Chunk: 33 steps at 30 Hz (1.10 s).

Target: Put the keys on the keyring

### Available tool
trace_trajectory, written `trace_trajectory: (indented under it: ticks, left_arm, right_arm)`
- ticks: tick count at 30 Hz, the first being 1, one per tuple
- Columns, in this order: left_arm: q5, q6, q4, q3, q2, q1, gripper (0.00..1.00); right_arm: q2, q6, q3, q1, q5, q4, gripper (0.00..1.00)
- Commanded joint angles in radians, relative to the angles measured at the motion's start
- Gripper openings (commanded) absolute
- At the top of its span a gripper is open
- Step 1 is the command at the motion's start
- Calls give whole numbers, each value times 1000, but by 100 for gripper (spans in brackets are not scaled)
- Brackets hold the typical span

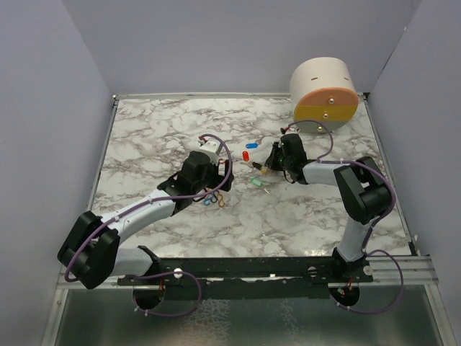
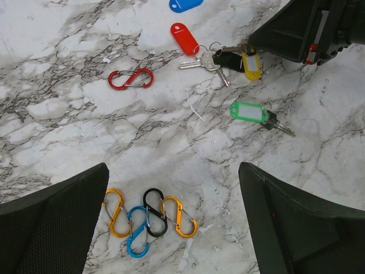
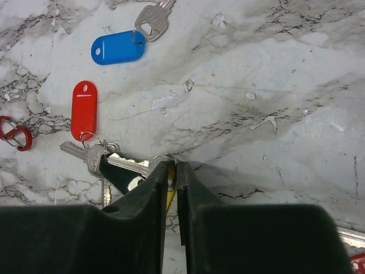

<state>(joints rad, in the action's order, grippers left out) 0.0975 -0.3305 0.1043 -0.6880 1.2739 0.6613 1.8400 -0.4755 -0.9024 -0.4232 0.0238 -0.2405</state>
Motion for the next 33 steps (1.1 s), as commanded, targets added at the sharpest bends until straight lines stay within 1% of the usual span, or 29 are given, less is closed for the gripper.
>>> trace_trajectory:
  ticks: [1, 3, 6, 10, 14, 17, 24, 28, 33]
  left_arm:
    - [13, 8, 30, -8, 13, -4, 99]
    - [13, 8, 29, -8, 13, -4, 99]
    - [15, 10, 30, -10, 15, -5, 99]
    - [10, 8, 22, -17, 24, -5, 99]
    - [2, 6, 15, -30, 44, -5, 99]
    - [1, 2, 8, -38, 60, -5, 99]
    - [10, 4, 3, -45, 87, -5, 96]
    - [15, 5, -8, -45, 89, -5, 94]
    - [22, 0, -30, -39, 87, -4, 91]
  right_arm:
    - [17, -8, -5, 6, -8, -26, 9]
    - [13, -9, -2, 6, -3, -31, 4]
    - [-3, 0, 9, 6, 2, -39, 1]
    - [-72, 32, 55, 6, 7, -94, 1]
    - [-184, 116, 134, 6, -15, -169, 1]
    - [-265, 160, 180, 5, -19, -177, 1]
    - [-423, 242, 313, 4, -82, -264, 1]
    - [-472, 258, 356, 5, -115, -292, 1]
    - [-478, 260, 362, 4, -182, -305, 1]
